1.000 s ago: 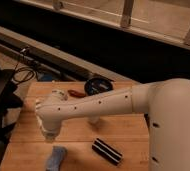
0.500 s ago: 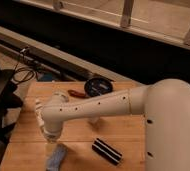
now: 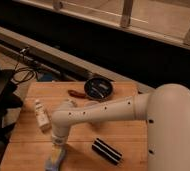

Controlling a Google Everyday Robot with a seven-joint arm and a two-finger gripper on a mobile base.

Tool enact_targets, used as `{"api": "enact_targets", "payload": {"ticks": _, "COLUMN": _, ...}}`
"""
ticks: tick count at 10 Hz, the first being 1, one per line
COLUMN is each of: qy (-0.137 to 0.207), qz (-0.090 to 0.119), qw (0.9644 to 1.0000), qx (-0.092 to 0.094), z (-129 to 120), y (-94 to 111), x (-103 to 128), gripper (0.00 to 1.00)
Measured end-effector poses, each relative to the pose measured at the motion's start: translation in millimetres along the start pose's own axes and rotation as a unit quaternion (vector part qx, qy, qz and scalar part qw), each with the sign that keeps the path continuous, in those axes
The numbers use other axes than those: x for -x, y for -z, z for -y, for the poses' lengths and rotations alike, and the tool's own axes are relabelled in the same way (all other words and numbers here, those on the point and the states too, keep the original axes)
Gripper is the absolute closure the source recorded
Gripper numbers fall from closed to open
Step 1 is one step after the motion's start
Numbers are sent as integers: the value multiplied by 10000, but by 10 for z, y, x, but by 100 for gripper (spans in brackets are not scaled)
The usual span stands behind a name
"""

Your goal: Place the white sponge in the ceramic cup

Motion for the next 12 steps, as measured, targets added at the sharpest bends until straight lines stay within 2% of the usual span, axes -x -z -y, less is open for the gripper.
{"api": "enact_targets", "payload": {"ticks": 2, "qy": -53, "qz": -4, "qw": 9997, "qx": 226, "z": -59, "y": -157, "x": 2, "gripper": 26}}
{"api": "enact_targets", "payload": {"ticks": 3, "qy": -23, "qz": -40, "qw": 9996, "qx": 274, "z": -83, "y": -204, "x": 11, "gripper": 30}}
{"api": "enact_targets", "payload": {"ticks": 4, "qy": -47, "qz": -41, "qw": 9997, "qx": 241, "z": -53, "y": -170, "x": -16, "gripper": 37}}
{"api": "enact_targets", "payload": {"ticks": 8, "qy": -62, "qz": -52, "qw": 9997, "qx": 237, "z": -34, "y": -128, "x": -17, "gripper": 80}}
{"api": "enact_targets", "payload": {"ticks": 10, "qy": -66, "qz": -55, "qw": 9997, "qx": 240, "z": -37, "y": -123, "x": -22, "gripper": 97}}
{"api": "enact_targets", "payload": {"ticks": 11, "qy": -66, "qz": -126, "qw": 9994, "qx": 312, "z": -101, "y": -150, "x": -79, "gripper": 100}}
{"api": "enact_targets", "payload": {"ticks": 12, "qy": -49, "qz": -88, "qw": 9997, "qx": 244, "z": -60, "y": -119, "x": -47, "gripper": 100}}
